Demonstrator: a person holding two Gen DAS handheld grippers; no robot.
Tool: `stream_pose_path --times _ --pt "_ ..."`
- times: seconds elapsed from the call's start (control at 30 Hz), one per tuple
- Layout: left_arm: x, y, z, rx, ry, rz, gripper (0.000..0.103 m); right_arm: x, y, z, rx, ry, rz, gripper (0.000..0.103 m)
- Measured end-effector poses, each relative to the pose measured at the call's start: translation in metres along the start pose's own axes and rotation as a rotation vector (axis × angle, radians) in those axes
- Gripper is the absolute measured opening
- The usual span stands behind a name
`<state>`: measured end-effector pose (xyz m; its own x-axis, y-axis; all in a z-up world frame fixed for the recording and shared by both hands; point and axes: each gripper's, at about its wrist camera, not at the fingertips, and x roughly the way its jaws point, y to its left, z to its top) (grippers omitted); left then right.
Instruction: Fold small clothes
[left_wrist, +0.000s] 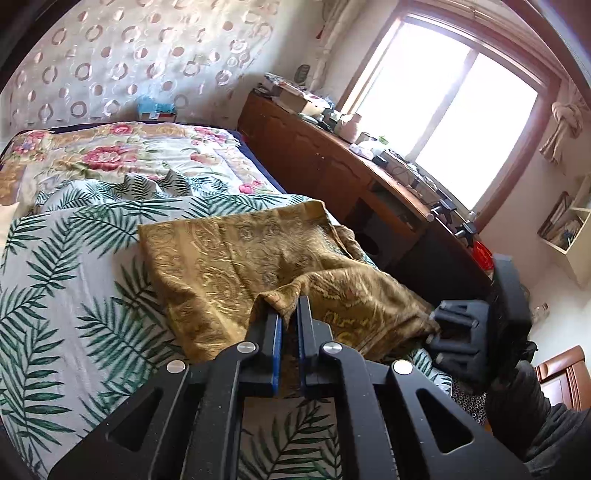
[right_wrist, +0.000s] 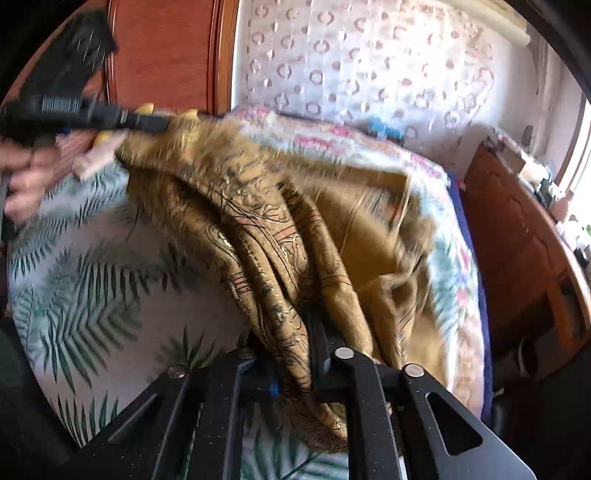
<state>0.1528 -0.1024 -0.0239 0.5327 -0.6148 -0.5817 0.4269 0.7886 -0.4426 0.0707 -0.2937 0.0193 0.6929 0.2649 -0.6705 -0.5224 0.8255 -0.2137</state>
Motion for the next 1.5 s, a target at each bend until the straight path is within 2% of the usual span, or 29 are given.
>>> stream_pose_path --times 0.23,0.3,0.4,0.47,0.53,0.6,0.73,0.83,0.93,1.07,1.27,1.37,1.43,1.5 --pt "-0.003 0.017 0.02 -0.003 -0.018 0.09 0.007 0.007 -0.017 0.074 -0.04 -0.1 -0.022 0.01" --pt "0.0 0.024 0.026 -0.007 -0.014 0.117 0.008 0.022 -0.022 0.095 -0.038 -0.099 -0.004 0.01" --pt "0.009 0.036 0.033 -0.014 0.005 0.158 0.015 0.05 -0.026 0.114 -0.052 -0.069 0.006 0.01" --pt "0.011 0.045 0.035 -0.023 0.01 0.169 0.033 0.069 -0.032 0.124 -0.047 -0.047 0.017 0.011" --pt "0.011 0.055 0.039 -0.031 0.007 0.174 0.041 0.078 -0.038 0.13 -0.022 -0.031 0.018 0.022" --pt "0.013 0.061 0.043 -0.033 0.018 0.179 0.043 0.083 -0.047 0.138 0.018 -0.039 0.019 0.041" --pt "0.023 0.071 0.047 -0.033 0.041 0.164 0.069 0.085 -0.058 0.155 0.059 -0.067 -0.007 0.044" --pt "0.04 0.075 0.045 -0.028 0.086 0.153 0.076 0.082 -0.057 0.157 0.087 -0.087 -0.044 0.044" --pt "0.053 0.08 0.047 -0.022 0.104 0.182 0.076 0.072 -0.054 0.152 0.111 -0.105 -0.078 0.044" --pt "0.067 0.087 0.053 -0.03 0.123 0.194 0.076 0.054 -0.054 0.13 0.15 -0.106 -0.038 0.044" --pt "0.081 0.095 0.057 -0.023 0.137 0.2 0.076 0.058 -0.061 0.096 0.14 0.023 -0.028 0.044" --pt "0.086 0.099 0.058 -0.031 0.139 0.215 0.076 0.076 -0.063 0.078 0.154 0.098 -0.064 0.044" --pt "0.089 0.102 0.057 -0.03 0.14 0.23 0.076 0.087 -0.068 0.075 0.178 0.119 -0.074 0.045" --pt "0.091 0.104 0.056 -0.031 0.143 0.245 0.076 0.099 -0.073 0.075 0.205 0.125 -0.073 0.05"
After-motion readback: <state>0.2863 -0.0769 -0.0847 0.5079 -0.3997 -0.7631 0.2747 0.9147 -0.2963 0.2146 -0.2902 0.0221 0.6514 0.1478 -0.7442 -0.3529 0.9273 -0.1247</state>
